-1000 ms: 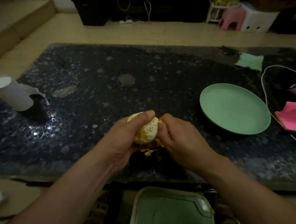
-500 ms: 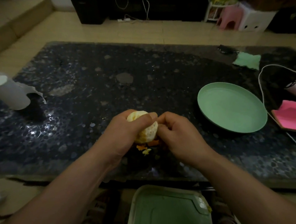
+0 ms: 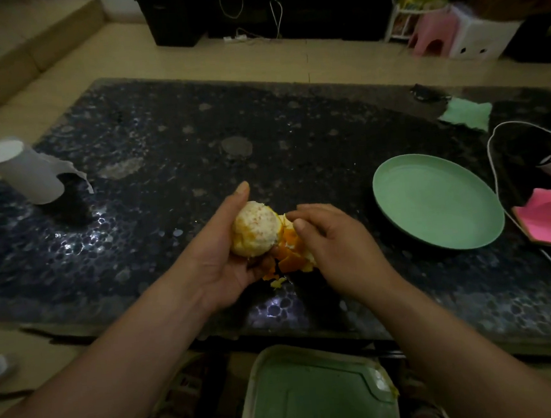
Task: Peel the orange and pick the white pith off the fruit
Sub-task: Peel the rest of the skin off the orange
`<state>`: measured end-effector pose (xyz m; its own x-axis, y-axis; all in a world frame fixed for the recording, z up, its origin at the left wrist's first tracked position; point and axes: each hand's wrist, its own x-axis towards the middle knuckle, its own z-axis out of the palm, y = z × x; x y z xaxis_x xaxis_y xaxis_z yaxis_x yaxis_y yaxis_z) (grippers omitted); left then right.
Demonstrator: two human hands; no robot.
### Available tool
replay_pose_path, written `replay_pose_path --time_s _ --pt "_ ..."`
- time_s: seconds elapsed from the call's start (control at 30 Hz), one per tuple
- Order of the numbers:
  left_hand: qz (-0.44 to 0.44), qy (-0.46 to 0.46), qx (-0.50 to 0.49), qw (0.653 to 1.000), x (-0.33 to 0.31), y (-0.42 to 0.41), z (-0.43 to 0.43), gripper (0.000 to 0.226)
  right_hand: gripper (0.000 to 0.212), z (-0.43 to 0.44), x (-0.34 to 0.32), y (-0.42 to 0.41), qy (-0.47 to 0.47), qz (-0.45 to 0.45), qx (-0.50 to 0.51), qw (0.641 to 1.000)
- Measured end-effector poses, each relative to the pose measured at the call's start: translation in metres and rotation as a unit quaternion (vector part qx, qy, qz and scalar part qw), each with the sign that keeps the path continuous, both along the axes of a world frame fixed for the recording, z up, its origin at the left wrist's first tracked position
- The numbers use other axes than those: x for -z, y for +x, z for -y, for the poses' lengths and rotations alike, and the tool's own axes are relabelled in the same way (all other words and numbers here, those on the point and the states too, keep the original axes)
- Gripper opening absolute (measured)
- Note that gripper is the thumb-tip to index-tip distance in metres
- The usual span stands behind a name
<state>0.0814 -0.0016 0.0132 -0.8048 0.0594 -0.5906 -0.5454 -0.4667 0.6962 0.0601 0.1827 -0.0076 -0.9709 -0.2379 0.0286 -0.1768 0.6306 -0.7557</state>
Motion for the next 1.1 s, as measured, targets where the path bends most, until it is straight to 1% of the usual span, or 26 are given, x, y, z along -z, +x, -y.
replay_pose_path --time_s 0.03,0.07,0.1,0.13,0.2,0.27,0.33,0.4,0.53,0.6,0.63,0.7,0.73,0.87,0.97,1.1 --pt "0.001 0.002 0.007 1.000 0.000 0.000 0.001 0.068 0.026 -0.001 -0.004 0.002 -0.030 0.020 -0.003 0.999" --pt "0.000 0.002 0.015 1.000 0.000 0.000 0.001 0.069 0.025 -0.002 -0.007 0.005 -0.075 0.059 -0.012 0.995" --pt "0.000 0.003 0.023 1.000 -0.001 0.000 0.001 0.067 0.027 -0.002 -0.009 0.008 -0.116 0.098 -0.027 0.988" --pt "-0.003 0.006 0.032 0.999 -0.001 0.000 0.000 0.065 0.028 -0.002 -0.010 0.010 -0.135 0.115 -0.039 0.983" --pt "-0.015 0.008 0.055 0.998 -0.002 0.002 -0.001 0.061 0.026 -0.003 -0.012 0.012 -0.150 0.108 -0.045 0.982" --pt "-0.037 -0.008 0.085 0.996 -0.005 0.003 -0.004 0.063 0.023 -0.006 -0.016 0.011 -0.170 0.098 -0.039 0.980" --pt "-0.061 -0.048 0.090 0.993 -0.010 0.004 -0.006 0.064 0.024 -0.013 -0.019 0.008 -0.139 0.086 -0.046 0.986" --pt "-0.079 -0.081 0.068 0.991 -0.012 0.003 -0.008 0.058 0.025 -0.016 -0.020 0.009 -0.110 0.087 -0.064 0.988" --pt "-0.098 -0.143 0.048 0.984 -0.007 0.000 -0.011 0.051 0.025 -0.014 -0.020 0.012 -0.104 0.101 -0.073 0.987" --pt "-0.099 -0.146 0.050 0.983 -0.006 0.000 -0.013 0.052 0.024 -0.013 -0.020 0.012 -0.071 0.084 -0.073 0.991" --pt "-0.099 -0.146 0.059 0.983 -0.006 0.001 -0.014 0.056 0.024 -0.013 -0.020 0.011 -0.055 0.074 -0.070 0.993" --pt "-0.093 -0.145 0.074 0.982 -0.003 0.003 -0.016 0.066 0.022 -0.013 -0.019 0.012 -0.041 0.065 -0.063 0.995" --pt "-0.088 -0.148 0.075 0.982 0.000 0.003 -0.016 0.067 0.022 -0.013 -0.018 0.012 -0.040 0.069 -0.062 0.995" --pt "-0.085 -0.168 0.054 0.981 0.005 0.005 -0.020 0.043 0.018 -0.009 -0.015 0.014 -0.034 0.082 -0.062 0.994" --pt "-0.094 -0.180 0.037 0.979 0.009 0.006 -0.023 0.041 0.016 -0.008 -0.013 0.013 -0.032 0.059 -0.044 0.997" --pt "-0.100 -0.178 0.028 0.979 0.006 0.005 -0.025 0.044 0.020 -0.007 -0.013 0.013 -0.052 0.083 -0.036 0.995"
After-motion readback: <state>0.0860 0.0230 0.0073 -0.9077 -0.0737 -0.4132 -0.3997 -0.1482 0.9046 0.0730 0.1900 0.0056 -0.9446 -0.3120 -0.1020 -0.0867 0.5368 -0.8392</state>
